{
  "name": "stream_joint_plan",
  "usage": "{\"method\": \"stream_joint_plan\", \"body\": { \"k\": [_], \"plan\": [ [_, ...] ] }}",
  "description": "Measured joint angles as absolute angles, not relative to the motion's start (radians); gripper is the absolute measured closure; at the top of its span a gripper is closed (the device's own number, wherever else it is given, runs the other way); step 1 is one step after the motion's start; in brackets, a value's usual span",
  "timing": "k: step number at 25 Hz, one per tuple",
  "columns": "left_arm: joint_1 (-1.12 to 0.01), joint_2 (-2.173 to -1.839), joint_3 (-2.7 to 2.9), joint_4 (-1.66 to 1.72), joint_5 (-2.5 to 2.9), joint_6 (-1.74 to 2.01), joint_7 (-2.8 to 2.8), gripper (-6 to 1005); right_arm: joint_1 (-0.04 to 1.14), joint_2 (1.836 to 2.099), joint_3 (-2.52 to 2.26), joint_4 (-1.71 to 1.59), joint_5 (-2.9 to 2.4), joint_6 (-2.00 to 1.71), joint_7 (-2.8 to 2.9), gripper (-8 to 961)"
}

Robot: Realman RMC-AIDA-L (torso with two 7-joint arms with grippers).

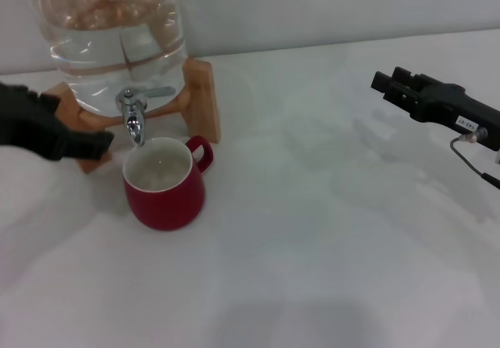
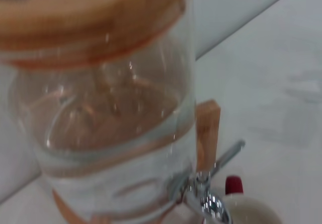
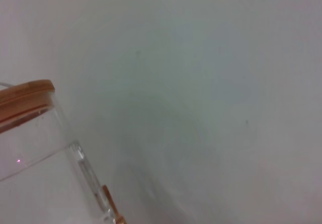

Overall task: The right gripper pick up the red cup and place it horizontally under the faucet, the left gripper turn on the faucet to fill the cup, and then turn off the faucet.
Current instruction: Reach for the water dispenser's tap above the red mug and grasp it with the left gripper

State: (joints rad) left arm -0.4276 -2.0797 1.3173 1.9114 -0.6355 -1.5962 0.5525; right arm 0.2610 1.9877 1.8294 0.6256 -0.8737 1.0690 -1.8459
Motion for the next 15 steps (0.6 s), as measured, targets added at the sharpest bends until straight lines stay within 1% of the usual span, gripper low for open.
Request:
{"method": "stream_joint_plan", "body": {
  "k": [15],
  "plan": [
    [-0.661, -2.074, 1.251, 1.802, -0.628, -1.686, 0.499, 123, 0.275, 1.988, 1.830, 0.635, -0.922, 1.062, -1.840, 437]
  ]
}}
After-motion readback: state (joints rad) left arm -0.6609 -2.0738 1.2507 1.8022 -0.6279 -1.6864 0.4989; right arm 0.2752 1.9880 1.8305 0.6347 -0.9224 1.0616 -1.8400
